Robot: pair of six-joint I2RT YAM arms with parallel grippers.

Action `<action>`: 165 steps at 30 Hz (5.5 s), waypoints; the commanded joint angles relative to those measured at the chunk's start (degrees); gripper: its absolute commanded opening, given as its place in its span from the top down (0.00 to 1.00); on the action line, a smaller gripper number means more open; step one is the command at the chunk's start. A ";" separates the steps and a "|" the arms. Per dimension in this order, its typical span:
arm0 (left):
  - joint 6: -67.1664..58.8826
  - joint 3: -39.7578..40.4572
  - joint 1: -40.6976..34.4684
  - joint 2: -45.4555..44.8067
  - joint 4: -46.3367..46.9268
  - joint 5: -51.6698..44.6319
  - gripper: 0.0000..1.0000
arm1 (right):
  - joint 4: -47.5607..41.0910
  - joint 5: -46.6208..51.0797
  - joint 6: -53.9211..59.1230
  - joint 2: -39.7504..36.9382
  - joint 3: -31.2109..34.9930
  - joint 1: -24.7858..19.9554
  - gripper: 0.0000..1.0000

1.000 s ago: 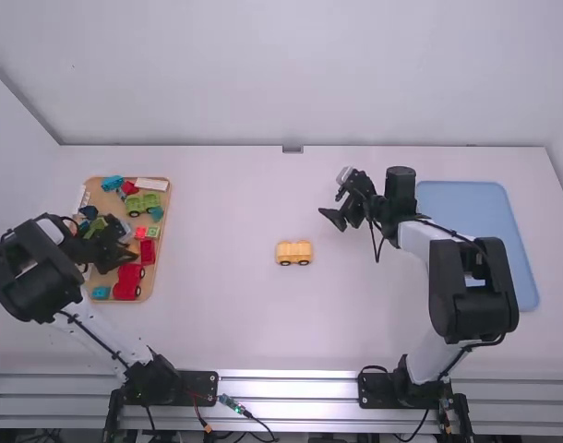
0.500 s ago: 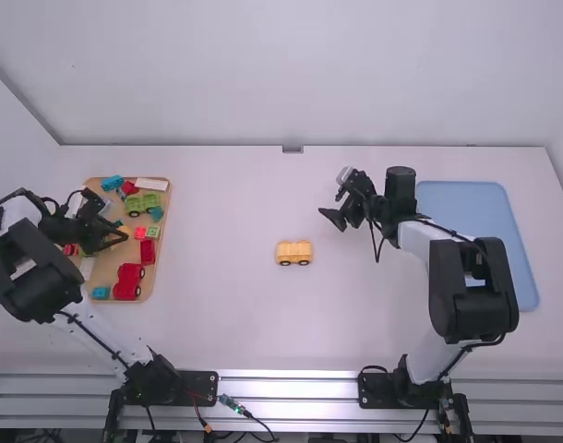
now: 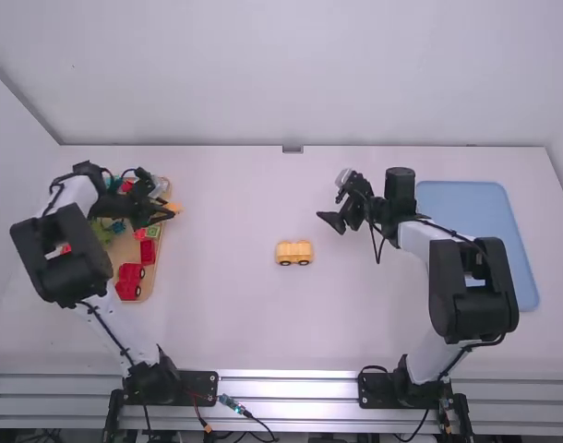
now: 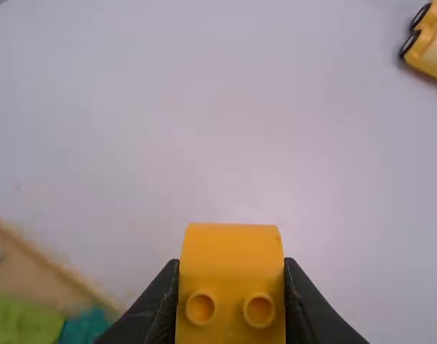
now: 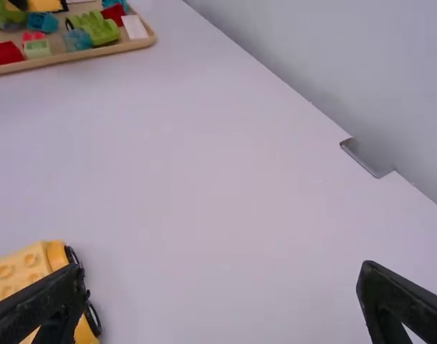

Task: Assemble lego blocks to make yellow taxi

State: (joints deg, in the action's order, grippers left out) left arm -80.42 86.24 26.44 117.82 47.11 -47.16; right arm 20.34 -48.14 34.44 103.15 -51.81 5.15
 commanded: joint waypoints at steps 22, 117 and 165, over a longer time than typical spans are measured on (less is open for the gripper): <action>17.07 -16.35 -34.58 -19.66 -21.03 1.60 0.98 | -14.38 -8.04 23.08 -1.04 5.90 3.26 0.01; 27.89 -27.63 -44.83 -9.78 -44.54 2.14 0.99 | 7.76 -22.53 21.94 29.67 -0.70 7.52 0.20; 29.44 -23.85 -47.41 -5.80 -40.50 5.60 0.98 | 6.10 -23.80 21.03 31.86 -2.21 6.47 0.41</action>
State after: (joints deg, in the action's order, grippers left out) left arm -50.22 61.39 -20.16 110.52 6.22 -40.40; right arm 27.38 -74.76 57.12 133.38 -54.52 11.25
